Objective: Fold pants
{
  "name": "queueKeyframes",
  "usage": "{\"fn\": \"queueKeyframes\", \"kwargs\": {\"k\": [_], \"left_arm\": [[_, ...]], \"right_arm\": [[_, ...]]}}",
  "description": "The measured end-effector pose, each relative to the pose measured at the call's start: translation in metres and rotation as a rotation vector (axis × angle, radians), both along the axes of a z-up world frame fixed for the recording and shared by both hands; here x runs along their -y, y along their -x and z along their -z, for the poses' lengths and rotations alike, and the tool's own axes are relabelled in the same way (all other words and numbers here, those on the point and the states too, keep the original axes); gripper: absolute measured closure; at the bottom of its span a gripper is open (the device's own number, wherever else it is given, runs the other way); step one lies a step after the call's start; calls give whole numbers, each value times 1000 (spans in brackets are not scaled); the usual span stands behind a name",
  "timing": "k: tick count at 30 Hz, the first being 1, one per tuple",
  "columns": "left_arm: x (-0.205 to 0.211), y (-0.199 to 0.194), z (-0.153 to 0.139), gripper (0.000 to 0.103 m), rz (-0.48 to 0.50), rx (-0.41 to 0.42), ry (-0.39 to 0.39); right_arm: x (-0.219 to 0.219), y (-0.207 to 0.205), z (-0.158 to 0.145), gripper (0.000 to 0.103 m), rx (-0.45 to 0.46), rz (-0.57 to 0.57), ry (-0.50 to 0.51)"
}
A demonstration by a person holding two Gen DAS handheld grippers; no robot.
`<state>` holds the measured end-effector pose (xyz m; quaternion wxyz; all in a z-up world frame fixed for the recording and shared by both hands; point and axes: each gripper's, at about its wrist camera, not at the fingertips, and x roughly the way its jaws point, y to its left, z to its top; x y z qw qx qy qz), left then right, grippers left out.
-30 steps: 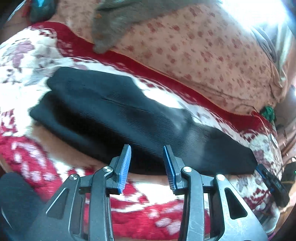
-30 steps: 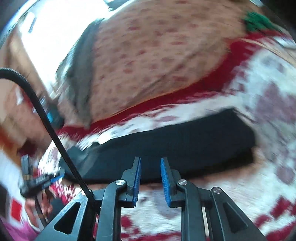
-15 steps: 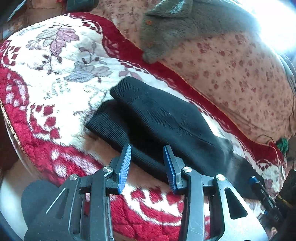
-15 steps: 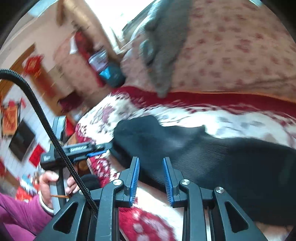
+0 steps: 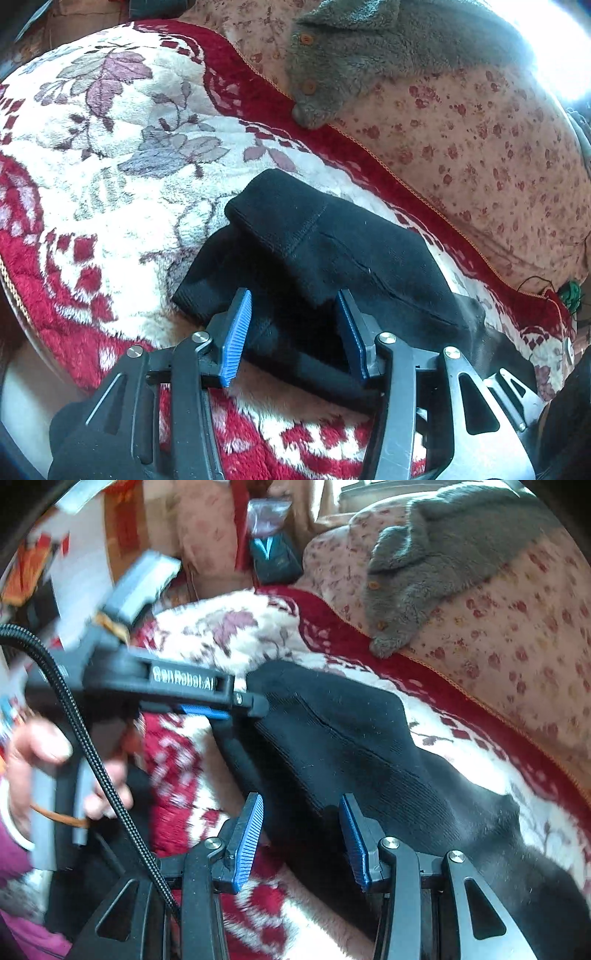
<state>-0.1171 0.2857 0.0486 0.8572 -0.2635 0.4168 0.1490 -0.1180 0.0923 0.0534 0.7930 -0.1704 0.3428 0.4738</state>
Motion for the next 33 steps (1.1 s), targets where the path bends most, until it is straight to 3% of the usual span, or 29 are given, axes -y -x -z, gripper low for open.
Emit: {"fn": "queueKeyframes", "kwargs": {"k": [3,8,10,12,14,19,23,27,31,33], "left_arm": [[-1,-7,1,45,8,13,-14],[-9,-19,8,45,15,12,-10],[-16,-21,8,46,13,55,17],[-22,-24,8,75,11,79,34],[-26,-28,6,87,21,78,45],[-30,-22,-23,91,57,165,69],[-25,-5,-49,91,79,204,32],[-19,8,-38,91,68,150,-12],[-18,11,1,91,27,31,-43],[-18,15,12,83,14,9,-47]], "right_arm": [[-8,-5,11,62,30,9,49],[-6,-18,14,89,40,26,34],[-2,-28,14,92,-3,31,-1],[2,-37,13,94,-55,43,-37],[5,-40,10,95,-91,51,-72],[16,-41,-9,96,-160,48,-172],[19,-32,-27,96,-161,25,-213],[17,-21,-29,96,-179,-6,-214],[4,-13,1,96,-239,-36,-144],[-4,-9,15,95,-241,-48,-103]]}}
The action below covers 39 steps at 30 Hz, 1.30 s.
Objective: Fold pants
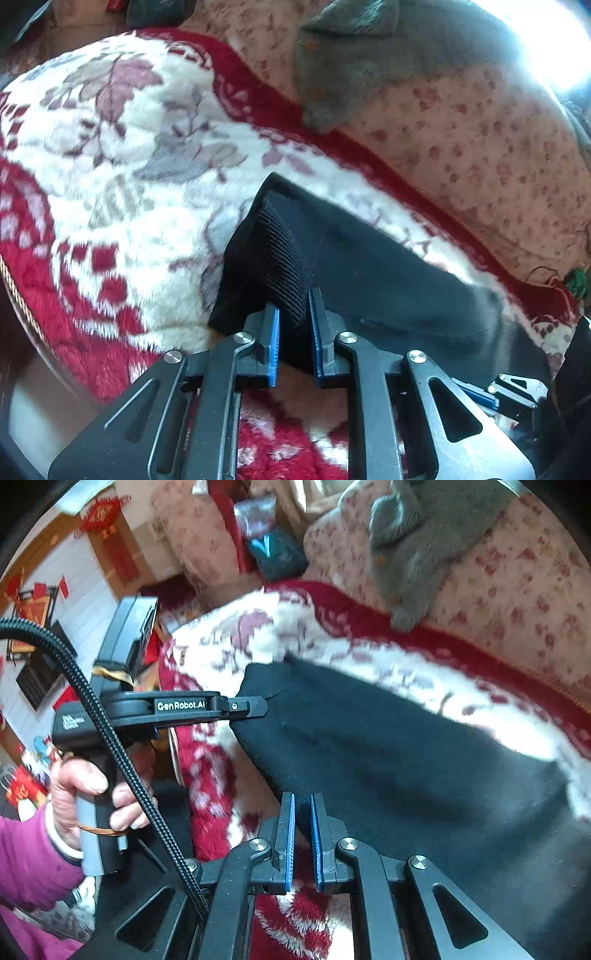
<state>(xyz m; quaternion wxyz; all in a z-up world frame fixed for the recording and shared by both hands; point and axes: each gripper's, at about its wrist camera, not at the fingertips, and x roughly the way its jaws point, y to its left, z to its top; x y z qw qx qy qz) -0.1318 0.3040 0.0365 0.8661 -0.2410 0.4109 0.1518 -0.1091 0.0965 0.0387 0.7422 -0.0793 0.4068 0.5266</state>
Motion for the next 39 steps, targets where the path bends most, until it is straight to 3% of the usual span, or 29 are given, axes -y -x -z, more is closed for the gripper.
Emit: {"fn": "queueKeyframes", "kwargs": {"k": [2,5,12,18,25,28,34,36,39], "left_arm": [[-3,4,2,74,-22,-2,2],[-10,10,-4,70,-46,3,15],[-5,27,-34,70,-124,75,-83],[16,19,-45,70,-60,97,-79],[70,-19,-35,69,88,65,-53],[92,-37,-25,69,132,48,-38],[123,-69,-3,69,205,-10,-67],[126,-75,3,69,205,-25,-76],[124,-78,6,69,196,-21,-85]], "right_arm": [[-7,2,10,94,1,-14,49],[-6,6,1,89,19,-25,27],[31,1,-21,89,9,50,-57],[88,-22,-32,88,18,211,-90],[129,-96,-32,80,-50,370,-74],[124,-122,-21,79,-119,337,-86],[97,-145,4,75,-171,214,-16],[95,-144,4,77,-152,196,-16],[98,-144,2,87,-128,195,-10]]}}
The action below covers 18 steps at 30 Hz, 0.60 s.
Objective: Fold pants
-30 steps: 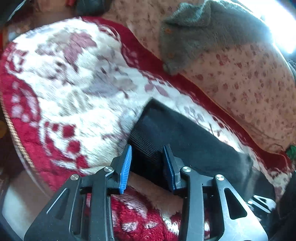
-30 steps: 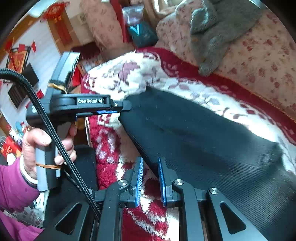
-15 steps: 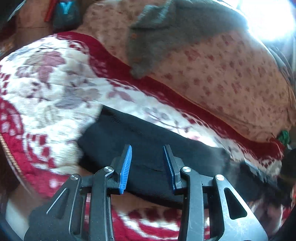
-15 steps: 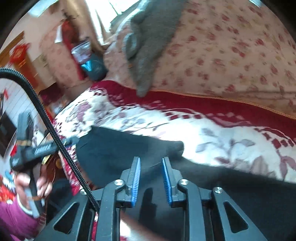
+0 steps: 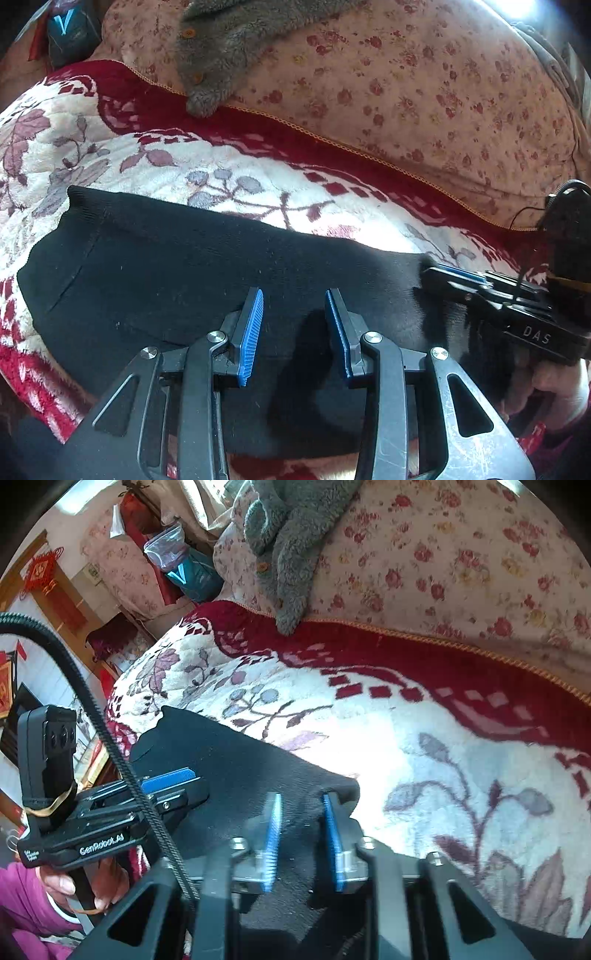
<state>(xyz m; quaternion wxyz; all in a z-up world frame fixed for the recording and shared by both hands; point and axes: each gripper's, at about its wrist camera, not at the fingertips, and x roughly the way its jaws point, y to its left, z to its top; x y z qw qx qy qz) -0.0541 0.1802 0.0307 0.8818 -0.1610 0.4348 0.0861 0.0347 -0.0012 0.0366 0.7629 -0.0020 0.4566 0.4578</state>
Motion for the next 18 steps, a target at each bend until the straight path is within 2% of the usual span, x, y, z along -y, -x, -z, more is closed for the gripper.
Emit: {"fn": "queueKeyframes", "kwargs": {"k": [3,11,15,18], "left_arm": [[0,-3,1,69,-8,-1,-9],[3,-11,7,69,-20,-2,-54],[5,-12,9,69,-15,3,-83],[6,-11,8,69,-14,4,-93]], "right_arm": [[5,1,-1,88,13,1,-26],[-8,-1,5,89,49,46,110],[-5,-1,10,89,44,76,109],[-1,4,3,89,54,92,106]]}}
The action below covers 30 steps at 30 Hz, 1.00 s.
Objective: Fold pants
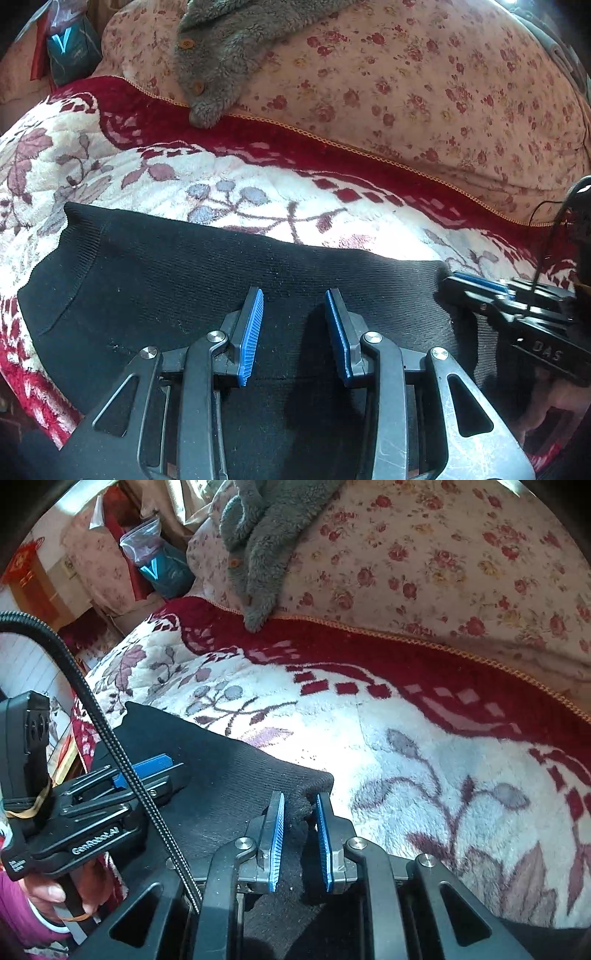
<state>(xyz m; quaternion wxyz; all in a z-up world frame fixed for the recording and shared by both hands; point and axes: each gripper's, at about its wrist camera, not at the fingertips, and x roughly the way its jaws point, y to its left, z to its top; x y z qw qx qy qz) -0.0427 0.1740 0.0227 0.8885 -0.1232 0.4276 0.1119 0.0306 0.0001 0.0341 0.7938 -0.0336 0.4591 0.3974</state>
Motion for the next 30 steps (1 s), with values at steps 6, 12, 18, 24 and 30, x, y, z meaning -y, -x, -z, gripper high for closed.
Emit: {"fn": "queueKeyframes", "kwargs": {"k": [6,12,18,24,30], "left_arm": [[6,7,-6,69,10,-4,-8],[9,16,-11,69,-4,-5,18],[1,30,-20,69,-27,6,22],[-32,57,-31,69,-114,31,42],[-79,95,-36,51,-227,63,127]], "right_arm": [[23,23,-25,88,62,38,-45],[53,44,-40,82,76,82,-90],[56,58,-43,70,62,71,-120],[48,65,-41,63,23,56,-173],[38,71,-40,62,19,25,-172]]}}
